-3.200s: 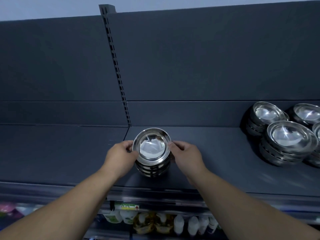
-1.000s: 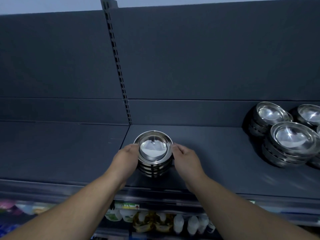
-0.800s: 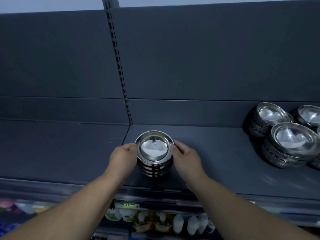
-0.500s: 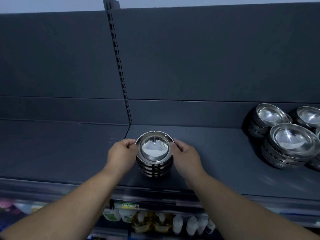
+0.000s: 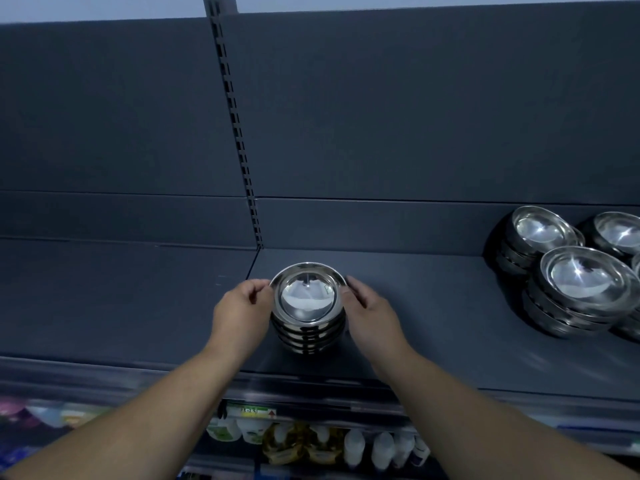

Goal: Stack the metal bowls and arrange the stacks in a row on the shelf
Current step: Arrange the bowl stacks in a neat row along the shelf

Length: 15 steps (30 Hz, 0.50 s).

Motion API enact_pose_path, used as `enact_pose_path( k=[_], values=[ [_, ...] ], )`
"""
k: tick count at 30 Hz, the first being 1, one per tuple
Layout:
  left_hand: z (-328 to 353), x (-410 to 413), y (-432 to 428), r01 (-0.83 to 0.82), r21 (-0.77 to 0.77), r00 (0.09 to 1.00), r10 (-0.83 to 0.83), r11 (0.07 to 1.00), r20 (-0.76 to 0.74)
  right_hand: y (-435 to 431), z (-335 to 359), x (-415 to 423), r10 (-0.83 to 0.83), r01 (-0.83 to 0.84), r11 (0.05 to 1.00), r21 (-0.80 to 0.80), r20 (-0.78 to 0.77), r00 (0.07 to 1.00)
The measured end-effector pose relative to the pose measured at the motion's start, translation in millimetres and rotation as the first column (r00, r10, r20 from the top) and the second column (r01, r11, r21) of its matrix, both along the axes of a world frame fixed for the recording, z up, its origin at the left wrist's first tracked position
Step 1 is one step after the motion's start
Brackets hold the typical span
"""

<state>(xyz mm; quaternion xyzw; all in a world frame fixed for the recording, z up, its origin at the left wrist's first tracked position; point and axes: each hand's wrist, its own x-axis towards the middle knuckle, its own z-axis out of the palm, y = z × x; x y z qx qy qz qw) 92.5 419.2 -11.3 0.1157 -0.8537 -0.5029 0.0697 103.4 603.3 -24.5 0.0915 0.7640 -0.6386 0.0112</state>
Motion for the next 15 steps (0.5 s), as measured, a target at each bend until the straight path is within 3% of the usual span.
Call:
enact_pose_path(
  k=[2, 6, 15],
  values=[
    [-4, 6, 4, 0.062, 0.006, 0.998, -0.062, 0.998, 0.003, -1, -6, 1, 0.031, -0.031, 0.999, 0.013, 0.025, 0.999],
    [-16, 12, 12, 0.181, 0.17, 0.983, -0.185, 0.969, 0.012, -9, -19, 0, 0.066, -0.067, 0.998, 0.007, 0.063, 0.996],
    [-35, -9, -26, 0.169, 0.227, 0.98, -0.187, 0.959, 0.06, -35, -21, -6, 0.098, -0.098, 0.995, -0.013, 0.066, 0.993]
  ],
)
